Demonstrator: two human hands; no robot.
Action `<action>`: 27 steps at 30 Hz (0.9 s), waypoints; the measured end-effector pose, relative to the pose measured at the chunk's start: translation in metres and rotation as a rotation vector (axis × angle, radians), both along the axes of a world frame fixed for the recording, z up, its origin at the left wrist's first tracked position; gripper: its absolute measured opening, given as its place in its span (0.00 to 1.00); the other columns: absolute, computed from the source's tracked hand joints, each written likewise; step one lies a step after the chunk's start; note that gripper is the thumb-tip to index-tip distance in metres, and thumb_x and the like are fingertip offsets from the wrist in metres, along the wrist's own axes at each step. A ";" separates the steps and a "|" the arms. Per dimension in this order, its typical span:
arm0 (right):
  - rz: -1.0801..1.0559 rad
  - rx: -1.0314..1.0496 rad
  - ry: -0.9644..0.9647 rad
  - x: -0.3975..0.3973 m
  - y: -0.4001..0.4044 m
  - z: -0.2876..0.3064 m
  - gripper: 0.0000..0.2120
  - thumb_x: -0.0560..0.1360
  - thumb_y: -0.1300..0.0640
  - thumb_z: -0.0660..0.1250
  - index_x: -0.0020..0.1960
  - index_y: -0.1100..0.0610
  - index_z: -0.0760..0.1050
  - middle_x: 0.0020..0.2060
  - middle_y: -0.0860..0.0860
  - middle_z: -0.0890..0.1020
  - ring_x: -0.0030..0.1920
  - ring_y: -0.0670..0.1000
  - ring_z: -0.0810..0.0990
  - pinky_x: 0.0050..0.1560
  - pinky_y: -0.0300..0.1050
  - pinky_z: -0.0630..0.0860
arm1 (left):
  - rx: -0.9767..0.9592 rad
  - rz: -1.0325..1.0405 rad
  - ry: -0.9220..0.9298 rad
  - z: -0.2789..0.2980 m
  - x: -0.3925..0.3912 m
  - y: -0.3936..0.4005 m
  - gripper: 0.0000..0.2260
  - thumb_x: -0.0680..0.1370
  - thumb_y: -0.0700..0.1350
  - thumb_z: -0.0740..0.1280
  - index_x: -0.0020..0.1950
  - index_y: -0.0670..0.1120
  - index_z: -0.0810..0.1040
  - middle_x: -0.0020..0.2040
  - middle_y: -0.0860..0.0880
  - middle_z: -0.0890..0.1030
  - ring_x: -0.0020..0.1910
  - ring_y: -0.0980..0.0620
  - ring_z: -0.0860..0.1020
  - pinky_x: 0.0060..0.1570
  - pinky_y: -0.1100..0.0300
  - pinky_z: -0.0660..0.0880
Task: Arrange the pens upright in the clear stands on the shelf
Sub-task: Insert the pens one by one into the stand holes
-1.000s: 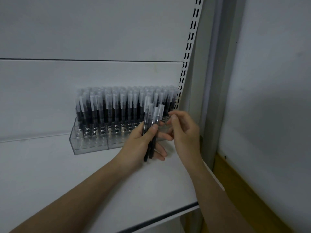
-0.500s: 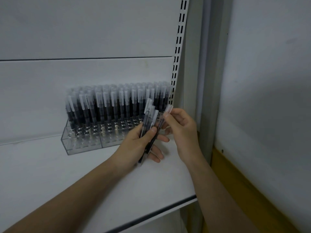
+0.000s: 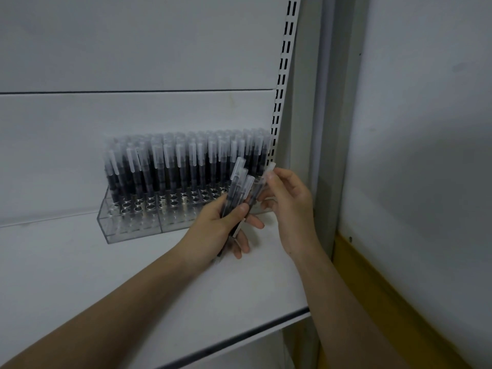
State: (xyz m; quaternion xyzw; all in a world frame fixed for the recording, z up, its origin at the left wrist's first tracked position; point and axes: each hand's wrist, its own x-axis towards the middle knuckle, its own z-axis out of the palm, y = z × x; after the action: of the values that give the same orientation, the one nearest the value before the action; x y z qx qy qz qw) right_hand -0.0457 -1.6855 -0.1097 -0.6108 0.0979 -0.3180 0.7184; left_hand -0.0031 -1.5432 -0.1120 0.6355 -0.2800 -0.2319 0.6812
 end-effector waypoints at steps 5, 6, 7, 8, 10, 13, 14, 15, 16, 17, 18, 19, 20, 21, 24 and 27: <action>0.002 -0.001 -0.005 0.004 0.002 0.003 0.04 0.78 0.59 0.68 0.52 0.55 0.80 0.43 0.51 0.84 0.43 0.48 0.82 0.46 0.44 0.78 | -0.023 0.016 0.011 0.002 -0.001 0.001 0.09 0.84 0.44 0.60 0.62 0.44 0.74 0.46 0.42 0.85 0.27 0.44 0.78 0.24 0.57 0.75; 0.000 -0.004 -0.013 0.005 0.002 0.005 0.04 0.78 0.59 0.68 0.52 0.56 0.81 0.43 0.52 0.84 0.43 0.49 0.82 0.46 0.44 0.78 | -0.031 0.013 0.024 0.002 -0.001 0.001 0.09 0.84 0.44 0.59 0.62 0.45 0.74 0.46 0.42 0.85 0.27 0.43 0.78 0.25 0.57 0.75; -0.002 -0.009 -0.023 0.005 0.001 0.008 0.04 0.78 0.59 0.68 0.53 0.56 0.81 0.43 0.53 0.84 0.43 0.49 0.82 0.46 0.45 0.79 | -0.040 0.012 0.033 0.003 -0.002 0.001 0.08 0.84 0.44 0.59 0.61 0.46 0.74 0.46 0.42 0.85 0.27 0.43 0.78 0.25 0.56 0.76; -0.003 -0.010 -0.035 0.007 0.000 0.011 0.05 0.79 0.59 0.68 0.53 0.57 0.80 0.44 0.53 0.84 0.43 0.50 0.82 0.47 0.46 0.80 | -0.049 0.014 0.037 0.003 -0.003 0.001 0.07 0.84 0.45 0.59 0.60 0.46 0.74 0.46 0.43 0.85 0.27 0.43 0.78 0.26 0.56 0.76; -0.017 0.003 -0.060 0.010 -0.004 0.021 0.05 0.79 0.60 0.67 0.54 0.57 0.80 0.44 0.52 0.85 0.44 0.51 0.82 0.48 0.47 0.81 | -0.058 0.040 0.011 0.004 -0.003 0.001 0.07 0.84 0.46 0.59 0.59 0.47 0.73 0.46 0.44 0.85 0.27 0.42 0.78 0.26 0.56 0.76; -0.064 0.036 -0.111 0.018 -0.012 0.040 0.06 0.79 0.61 0.67 0.55 0.58 0.79 0.46 0.54 0.84 0.44 0.51 0.82 0.45 0.45 0.81 | -0.033 0.171 -0.133 0.004 -0.002 0.002 0.06 0.84 0.46 0.58 0.59 0.49 0.73 0.43 0.46 0.83 0.25 0.44 0.74 0.24 0.57 0.73; -0.089 0.034 -0.125 0.021 -0.015 0.045 0.06 0.79 0.61 0.67 0.56 0.58 0.79 0.47 0.55 0.84 0.44 0.51 0.82 0.43 0.44 0.80 | -0.032 0.223 -0.188 0.003 -0.001 0.002 0.06 0.85 0.46 0.58 0.58 0.49 0.73 0.42 0.47 0.82 0.23 0.46 0.72 0.23 0.57 0.71; -0.114 0.009 -0.131 0.024 -0.017 0.051 0.07 0.79 0.61 0.68 0.56 0.58 0.79 0.48 0.55 0.84 0.44 0.50 0.82 0.42 0.42 0.80 | -0.038 0.266 -0.235 0.003 0.000 0.003 0.06 0.85 0.46 0.57 0.57 0.50 0.73 0.41 0.46 0.82 0.22 0.47 0.70 0.23 0.58 0.69; -0.136 -0.039 -0.129 0.026 -0.019 0.055 0.07 0.79 0.61 0.68 0.57 0.58 0.78 0.48 0.55 0.84 0.43 0.50 0.82 0.42 0.41 0.80 | -0.049 0.298 -0.267 0.003 0.001 0.003 0.06 0.85 0.46 0.57 0.57 0.50 0.73 0.40 0.46 0.81 0.21 0.49 0.68 0.22 0.59 0.67; -0.155 -0.103 -0.123 0.028 -0.021 0.060 0.08 0.79 0.60 0.68 0.57 0.58 0.78 0.49 0.54 0.84 0.43 0.49 0.83 0.42 0.40 0.80 | -0.068 0.320 -0.278 0.003 0.002 0.004 0.06 0.85 0.46 0.57 0.57 0.50 0.73 0.38 0.47 0.80 0.21 0.51 0.67 0.22 0.60 0.65; -0.168 -0.176 -0.119 0.029 -0.022 0.063 0.08 0.79 0.60 0.68 0.58 0.58 0.77 0.49 0.53 0.84 0.43 0.48 0.83 0.42 0.39 0.80 | -0.095 0.332 -0.269 0.003 0.004 0.004 0.07 0.85 0.46 0.56 0.57 0.50 0.73 0.36 0.48 0.79 0.21 0.52 0.65 0.22 0.62 0.64; -0.175 -0.251 -0.118 0.031 -0.023 0.066 0.08 0.79 0.61 0.68 0.58 0.58 0.77 0.48 0.52 0.84 0.43 0.46 0.83 0.42 0.38 0.80 | -0.123 0.337 -0.249 0.004 0.005 0.004 0.07 0.85 0.45 0.56 0.58 0.49 0.73 0.35 0.49 0.78 0.21 0.53 0.64 0.21 0.63 0.63; -0.176 -0.322 -0.118 0.032 -0.024 0.068 0.08 0.80 0.61 0.67 0.59 0.59 0.77 0.47 0.51 0.83 0.43 0.45 0.83 0.42 0.37 0.80 | -0.147 0.340 -0.225 0.004 0.005 0.004 0.08 0.85 0.45 0.56 0.59 0.47 0.73 0.34 0.49 0.77 0.20 0.53 0.63 0.21 0.63 0.62; -0.173 -0.382 -0.115 0.034 -0.025 0.069 0.08 0.80 0.61 0.67 0.59 0.59 0.77 0.47 0.50 0.82 0.43 0.43 0.82 0.43 0.38 0.81 | -0.165 0.342 -0.201 0.005 0.006 0.004 0.08 0.85 0.45 0.56 0.59 0.46 0.72 0.33 0.49 0.77 0.20 0.54 0.63 0.20 0.64 0.61; -0.168 -0.494 -0.079 0.040 -0.027 0.066 0.07 0.80 0.59 0.67 0.58 0.55 0.76 0.47 0.48 0.82 0.47 0.45 0.83 0.50 0.46 0.83 | -0.213 0.338 -0.130 0.007 0.006 0.004 0.08 0.85 0.45 0.55 0.59 0.46 0.73 0.33 0.48 0.76 0.20 0.54 0.62 0.20 0.64 0.59; -0.157 -0.559 -0.052 0.046 -0.028 0.063 0.06 0.80 0.58 0.67 0.57 0.52 0.75 0.47 0.47 0.81 0.47 0.47 0.82 0.51 0.52 0.83 | -0.247 0.334 -0.075 0.009 0.006 0.005 0.08 0.85 0.45 0.55 0.58 0.47 0.73 0.33 0.47 0.76 0.20 0.54 0.61 0.20 0.65 0.58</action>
State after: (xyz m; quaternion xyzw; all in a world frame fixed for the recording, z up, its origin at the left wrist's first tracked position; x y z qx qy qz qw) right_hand 0.0004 -1.7138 -0.0464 -0.7674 0.0349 -0.4027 0.4977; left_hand 0.0028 -1.5382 -0.1029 0.5929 -0.2223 -0.0557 0.7720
